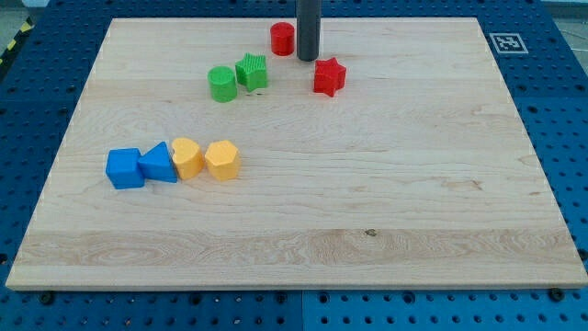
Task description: Move your arm to the red star
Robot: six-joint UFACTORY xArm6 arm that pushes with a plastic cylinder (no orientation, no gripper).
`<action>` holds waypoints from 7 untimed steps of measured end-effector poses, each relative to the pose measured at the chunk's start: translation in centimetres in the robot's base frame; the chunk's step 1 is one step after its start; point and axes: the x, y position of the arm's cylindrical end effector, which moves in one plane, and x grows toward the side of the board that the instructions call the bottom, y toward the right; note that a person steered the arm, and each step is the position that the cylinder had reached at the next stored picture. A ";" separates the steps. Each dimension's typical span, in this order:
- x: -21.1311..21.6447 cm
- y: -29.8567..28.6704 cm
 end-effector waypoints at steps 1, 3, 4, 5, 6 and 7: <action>0.0 0.1; 0.1 5.0; 1.6 6.3; 3.7 7.1; 4.0 7.1; 6.1 7.1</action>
